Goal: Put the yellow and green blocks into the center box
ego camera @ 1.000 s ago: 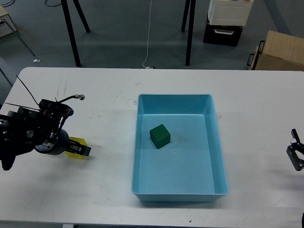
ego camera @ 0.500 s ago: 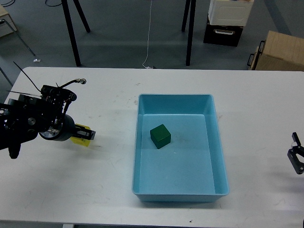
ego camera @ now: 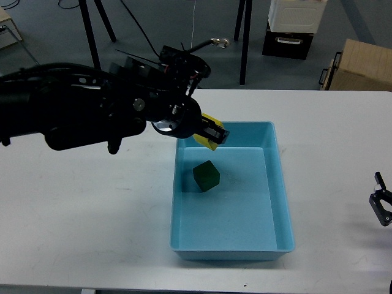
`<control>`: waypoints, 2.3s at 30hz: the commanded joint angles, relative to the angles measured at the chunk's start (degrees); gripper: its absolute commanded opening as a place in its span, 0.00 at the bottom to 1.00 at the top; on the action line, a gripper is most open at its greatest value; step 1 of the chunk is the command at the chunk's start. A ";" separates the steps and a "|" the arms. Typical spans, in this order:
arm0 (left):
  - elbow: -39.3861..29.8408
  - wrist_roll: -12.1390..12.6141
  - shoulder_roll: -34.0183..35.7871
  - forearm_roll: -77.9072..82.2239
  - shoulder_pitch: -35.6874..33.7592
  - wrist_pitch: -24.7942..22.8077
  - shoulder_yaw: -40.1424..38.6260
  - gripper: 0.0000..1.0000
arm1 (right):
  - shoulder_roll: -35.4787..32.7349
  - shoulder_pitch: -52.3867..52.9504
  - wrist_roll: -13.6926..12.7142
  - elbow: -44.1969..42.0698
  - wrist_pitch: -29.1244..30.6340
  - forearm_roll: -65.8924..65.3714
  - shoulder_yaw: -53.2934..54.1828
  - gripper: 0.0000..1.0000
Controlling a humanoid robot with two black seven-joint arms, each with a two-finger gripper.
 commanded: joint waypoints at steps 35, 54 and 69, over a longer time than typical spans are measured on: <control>6.22 -10.99 4.97 -5.23 21.95 -0.01 -47.18 0.88 | -1.05 1.33 0.36 0.17 0.00 -1.19 1.64 1.00; -23.56 -10.82 -7.87 -30.78 89.36 -0.01 -111.92 0.92 | 0.89 -0.42 0.71 5.44 0.00 -1.02 0.05 1.00; -22.78 -10.91 -7.87 -58.22 116.80 -0.01 -111.05 0.99 | 4.67 -10.53 1.85 10.54 0.00 -0.67 1.46 1.00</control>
